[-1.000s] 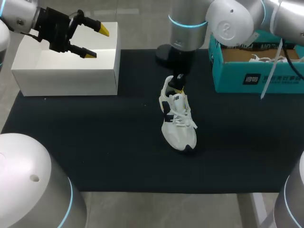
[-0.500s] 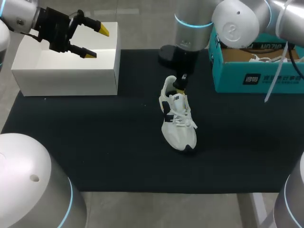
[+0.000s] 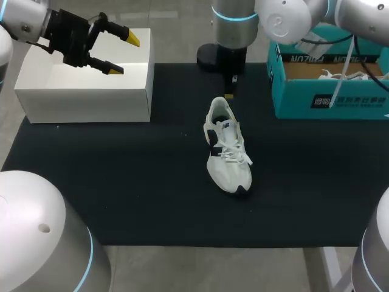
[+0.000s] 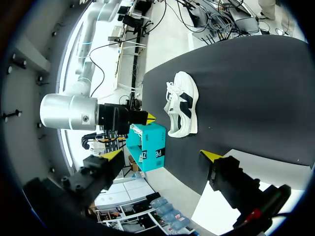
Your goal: Take the shoe out of the shoebox, open the shoe tongue, remove and reinsert the insole, then place the shoe into the shoebox
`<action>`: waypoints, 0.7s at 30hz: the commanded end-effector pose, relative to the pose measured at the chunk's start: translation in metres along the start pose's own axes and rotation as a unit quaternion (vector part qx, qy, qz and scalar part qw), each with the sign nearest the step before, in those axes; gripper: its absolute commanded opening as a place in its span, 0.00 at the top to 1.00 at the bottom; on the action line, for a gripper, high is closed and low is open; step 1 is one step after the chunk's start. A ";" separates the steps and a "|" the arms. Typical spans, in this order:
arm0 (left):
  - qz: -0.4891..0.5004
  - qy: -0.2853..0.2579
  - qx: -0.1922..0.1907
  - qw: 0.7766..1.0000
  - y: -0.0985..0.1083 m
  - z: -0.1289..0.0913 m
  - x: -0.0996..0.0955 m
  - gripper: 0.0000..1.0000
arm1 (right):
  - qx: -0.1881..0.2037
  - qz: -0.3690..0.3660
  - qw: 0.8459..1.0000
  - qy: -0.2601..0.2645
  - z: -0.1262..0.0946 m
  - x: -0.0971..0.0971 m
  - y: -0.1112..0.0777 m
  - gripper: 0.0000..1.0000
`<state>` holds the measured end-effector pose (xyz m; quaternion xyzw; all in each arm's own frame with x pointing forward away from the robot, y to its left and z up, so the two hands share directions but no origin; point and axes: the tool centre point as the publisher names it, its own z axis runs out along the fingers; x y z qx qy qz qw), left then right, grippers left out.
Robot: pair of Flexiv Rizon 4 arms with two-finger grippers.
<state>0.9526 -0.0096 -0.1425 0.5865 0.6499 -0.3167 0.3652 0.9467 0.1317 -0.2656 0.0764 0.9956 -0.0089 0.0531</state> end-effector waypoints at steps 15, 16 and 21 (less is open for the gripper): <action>0.000 0.002 0.001 1.000 0.001 0.000 0.000 0.00 | 0.004 -0.064 0.998 0.006 0.038 -0.049 0.013 0.51; 0.000 0.002 0.001 1.000 0.001 0.000 0.000 0.00 | 0.004 -0.066 0.998 0.005 0.042 -0.049 0.014 0.50; 0.000 0.002 0.001 1.000 0.001 0.000 0.000 0.00 | -0.003 -0.074 0.997 -0.008 0.060 -0.050 0.022 0.37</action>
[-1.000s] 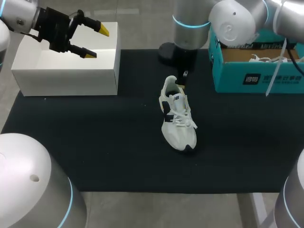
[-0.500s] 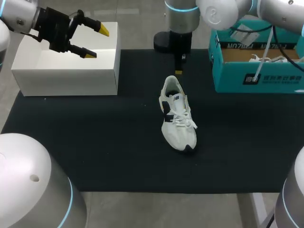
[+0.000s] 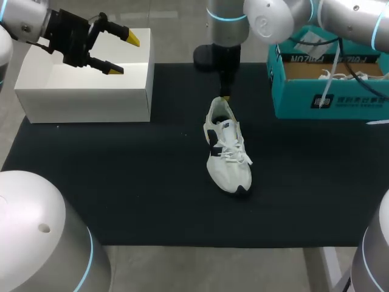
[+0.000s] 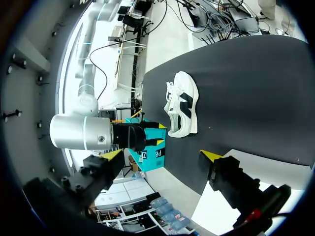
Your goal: Take the shoe out of the shoebox, open the shoe tongue, remove and reinsert the insole, then place the shoe into the shoebox
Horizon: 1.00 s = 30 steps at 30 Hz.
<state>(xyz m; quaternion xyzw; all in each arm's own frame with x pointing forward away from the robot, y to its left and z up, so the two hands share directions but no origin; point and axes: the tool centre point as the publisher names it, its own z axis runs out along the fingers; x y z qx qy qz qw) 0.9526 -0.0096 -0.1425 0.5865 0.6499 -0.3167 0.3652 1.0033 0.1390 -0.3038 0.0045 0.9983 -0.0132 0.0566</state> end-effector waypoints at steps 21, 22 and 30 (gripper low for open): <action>0.000 0.002 0.001 1.000 0.001 0.000 0.000 0.00 | -0.009 -0.008 1.000 0.005 0.078 -0.017 0.006 0.18; 0.000 0.002 0.001 1.000 0.001 0.000 0.000 0.00 | -0.009 -0.008 1.000 0.005 0.078 -0.017 0.007 0.19; 0.000 0.002 0.001 1.000 0.001 0.000 0.000 0.00 | -0.012 -0.010 1.000 0.008 0.080 -0.020 0.011 0.26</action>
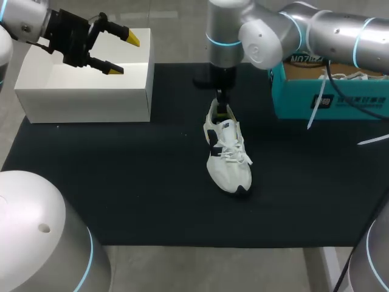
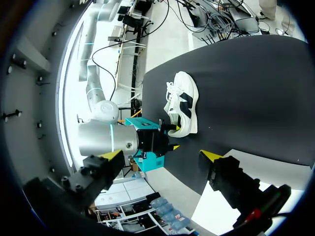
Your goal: Take the shoe out of the shoebox, open the shoe tongue, remove and reinsert the insole, then place the shoe into the shoebox
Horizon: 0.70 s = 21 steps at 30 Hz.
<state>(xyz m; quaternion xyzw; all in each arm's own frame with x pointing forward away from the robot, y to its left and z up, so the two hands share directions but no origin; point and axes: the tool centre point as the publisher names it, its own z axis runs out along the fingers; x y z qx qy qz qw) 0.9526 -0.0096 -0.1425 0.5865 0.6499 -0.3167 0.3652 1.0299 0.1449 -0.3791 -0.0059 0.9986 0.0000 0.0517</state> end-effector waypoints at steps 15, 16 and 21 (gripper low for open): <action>0.000 0.002 0.001 1.000 0.001 0.000 0.000 0.00 | 0.022 0.022 0.999 0.033 0.019 0.010 0.008 1.00; 0.000 0.002 0.001 1.000 0.001 0.000 0.000 0.00 | 0.026 0.024 0.999 0.034 0.015 0.010 0.008 1.00; 0.000 0.002 0.001 1.000 0.001 0.000 0.000 0.00 | 0.038 0.048 0.998 0.035 -0.017 0.012 0.005 1.00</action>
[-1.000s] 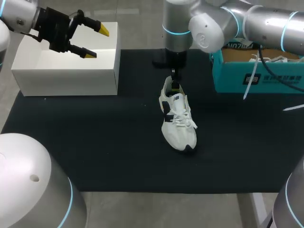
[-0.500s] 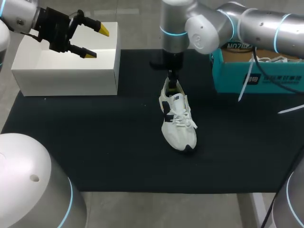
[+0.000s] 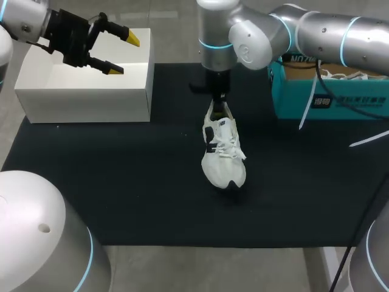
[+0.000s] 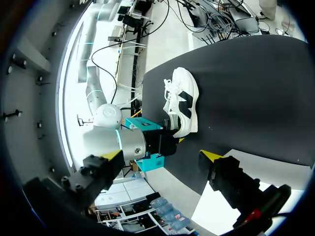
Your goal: Take the shoe out of the shoebox, open the shoe tongue, remove and reinsert the insole, then place the shoe into the shoebox
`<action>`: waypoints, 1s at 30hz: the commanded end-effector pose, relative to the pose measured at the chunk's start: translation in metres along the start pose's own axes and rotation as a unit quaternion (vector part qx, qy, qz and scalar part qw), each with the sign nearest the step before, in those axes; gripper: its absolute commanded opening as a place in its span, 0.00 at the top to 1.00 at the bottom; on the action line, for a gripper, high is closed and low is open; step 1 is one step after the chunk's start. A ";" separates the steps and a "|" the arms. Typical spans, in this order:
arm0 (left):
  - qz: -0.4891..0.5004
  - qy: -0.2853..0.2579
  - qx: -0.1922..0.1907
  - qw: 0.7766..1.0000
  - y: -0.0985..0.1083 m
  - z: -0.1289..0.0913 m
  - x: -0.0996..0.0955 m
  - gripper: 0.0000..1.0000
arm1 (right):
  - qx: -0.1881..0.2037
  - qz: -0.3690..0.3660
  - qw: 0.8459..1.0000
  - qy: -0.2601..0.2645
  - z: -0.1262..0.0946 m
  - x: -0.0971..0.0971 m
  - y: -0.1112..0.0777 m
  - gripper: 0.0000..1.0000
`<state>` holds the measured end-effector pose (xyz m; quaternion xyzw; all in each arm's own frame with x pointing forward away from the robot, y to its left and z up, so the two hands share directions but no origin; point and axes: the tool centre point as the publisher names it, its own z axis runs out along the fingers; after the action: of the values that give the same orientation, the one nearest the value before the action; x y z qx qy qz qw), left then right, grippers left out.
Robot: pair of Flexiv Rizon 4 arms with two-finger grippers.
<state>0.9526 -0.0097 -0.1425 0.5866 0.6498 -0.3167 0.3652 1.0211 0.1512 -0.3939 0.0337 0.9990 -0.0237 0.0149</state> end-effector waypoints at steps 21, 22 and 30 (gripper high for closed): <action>0.000 0.002 0.001 1.000 0.001 0.000 0.000 0.00 | 0.026 -0.017 1.000 -0.003 -0.228 -0.004 -0.053 1.00; 0.000 0.002 0.001 1.000 0.001 0.000 0.000 0.00 | 0.030 -0.017 0.999 -0.003 -0.233 -0.004 -0.055 1.00; 0.000 0.002 0.001 1.000 0.001 0.000 0.000 0.00 | 0.030 -0.019 0.999 -0.008 -0.258 -0.008 -0.069 1.00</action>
<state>0.9526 -0.0096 -0.1425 0.5865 0.6499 -0.3167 0.3652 1.0198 0.0979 -0.1558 0.0169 0.9980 -0.0570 0.0212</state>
